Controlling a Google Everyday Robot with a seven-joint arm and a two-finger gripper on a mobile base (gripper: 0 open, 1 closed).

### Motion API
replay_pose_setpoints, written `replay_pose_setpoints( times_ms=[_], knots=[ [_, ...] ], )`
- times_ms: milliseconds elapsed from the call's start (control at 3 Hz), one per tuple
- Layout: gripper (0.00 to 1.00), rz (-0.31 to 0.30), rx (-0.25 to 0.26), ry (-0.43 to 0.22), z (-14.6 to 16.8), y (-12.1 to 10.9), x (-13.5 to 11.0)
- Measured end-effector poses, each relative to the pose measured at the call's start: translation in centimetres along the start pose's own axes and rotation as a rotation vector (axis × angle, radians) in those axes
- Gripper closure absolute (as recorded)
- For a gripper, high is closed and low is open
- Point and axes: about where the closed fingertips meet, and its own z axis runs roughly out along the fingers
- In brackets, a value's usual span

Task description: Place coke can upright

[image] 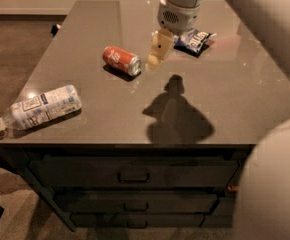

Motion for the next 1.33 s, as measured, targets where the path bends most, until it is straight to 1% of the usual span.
replay_pose_setpoints(
  times_ms=[333, 667, 1000, 1333],
  knots=[
    [0.0, 0.079, -0.004, -0.002, 2.0, -0.8, -3.3],
    [0.0, 0.089, -0.023, 0.018, 4.4, -0.3, -6.7],
    [0.0, 0.065, -0.033, 0.05, 7.0, 0.2, -10.2],
    [0.0, 0.041, -0.039, 0.073, 9.2, 0.2, -12.6]
  ],
)
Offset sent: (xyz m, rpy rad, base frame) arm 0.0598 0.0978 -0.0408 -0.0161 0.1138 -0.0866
